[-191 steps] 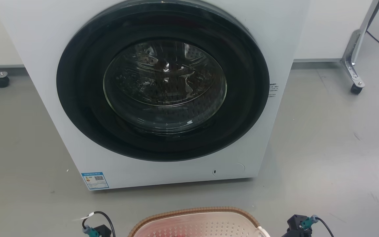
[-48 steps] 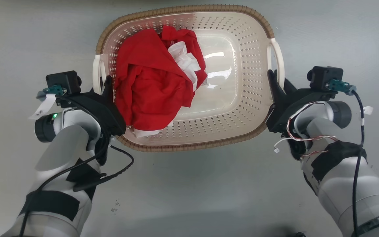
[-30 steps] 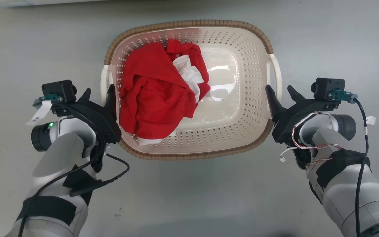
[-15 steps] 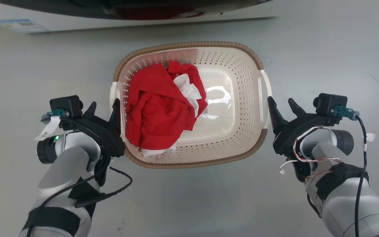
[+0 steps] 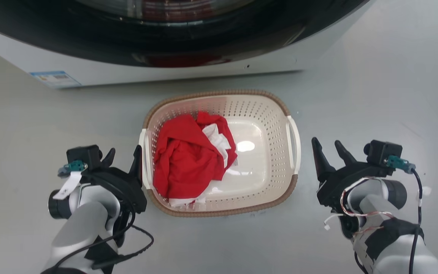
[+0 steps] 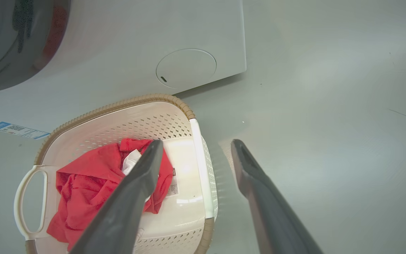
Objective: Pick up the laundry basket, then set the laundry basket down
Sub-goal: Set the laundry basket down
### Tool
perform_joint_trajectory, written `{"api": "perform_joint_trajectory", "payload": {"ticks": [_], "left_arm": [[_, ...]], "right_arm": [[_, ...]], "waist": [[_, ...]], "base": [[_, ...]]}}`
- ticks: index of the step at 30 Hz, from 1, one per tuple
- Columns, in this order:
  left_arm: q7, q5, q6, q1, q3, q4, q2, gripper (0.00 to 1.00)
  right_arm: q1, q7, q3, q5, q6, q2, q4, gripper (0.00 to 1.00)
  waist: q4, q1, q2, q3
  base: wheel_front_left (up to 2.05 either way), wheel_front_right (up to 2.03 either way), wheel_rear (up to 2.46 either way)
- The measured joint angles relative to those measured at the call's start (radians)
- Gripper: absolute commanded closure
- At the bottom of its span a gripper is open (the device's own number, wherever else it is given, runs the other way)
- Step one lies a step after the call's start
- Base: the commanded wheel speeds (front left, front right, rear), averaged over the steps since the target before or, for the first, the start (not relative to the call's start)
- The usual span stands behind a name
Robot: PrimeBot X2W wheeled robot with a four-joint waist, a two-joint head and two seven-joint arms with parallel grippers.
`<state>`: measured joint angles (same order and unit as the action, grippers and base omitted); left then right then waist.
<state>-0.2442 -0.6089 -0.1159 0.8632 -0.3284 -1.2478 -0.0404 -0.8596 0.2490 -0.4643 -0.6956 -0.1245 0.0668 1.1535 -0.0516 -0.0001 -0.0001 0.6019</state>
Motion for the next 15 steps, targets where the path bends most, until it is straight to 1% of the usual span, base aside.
{"api": "perform_joint_trajectory", "payload": {"ticks": [6, 7, 12, 15], "left_arm": [[-0.006, 0.002, 0.0, -0.068, 0.002, 0.029, -0.008, 0.0], [-0.006, 0.004, 0.001, -0.095, 0.003, 0.047, -0.01, 0.0], [-0.006, 0.017, 0.011, -0.158, 0.01, 0.114, -0.015, 0.0], [-0.006, 0.034, 0.021, -0.192, 0.016, 0.162, -0.017, 0.0]], "right_arm": [[0.069, 0.0, 0.018, 0.0, 0.0, 0.006, -0.034, 0.0], [0.091, 0.0, 0.028, 0.002, 0.0, 0.011, -0.053, 0.0], [0.157, 0.0, 0.046, 0.018, 0.002, 0.035, -0.101, 0.0], [0.197, 0.0, 0.049, 0.036, 0.01, 0.044, -0.133, 0.0]], "waist": [[-0.004, 0.0, 0.0, -0.086], [-0.005, -0.0001, 0.0, -0.115], [-0.006, -0.0001, 0.0, -0.188], [-0.005, -0.0001, -0.0001, -0.23]], "base": [[0.0, 0.0, 0.0], [0.0, 0.0, 0.0], [0.0, 0.0, 0.0], [0.0, 0.0, 0.0]]}}
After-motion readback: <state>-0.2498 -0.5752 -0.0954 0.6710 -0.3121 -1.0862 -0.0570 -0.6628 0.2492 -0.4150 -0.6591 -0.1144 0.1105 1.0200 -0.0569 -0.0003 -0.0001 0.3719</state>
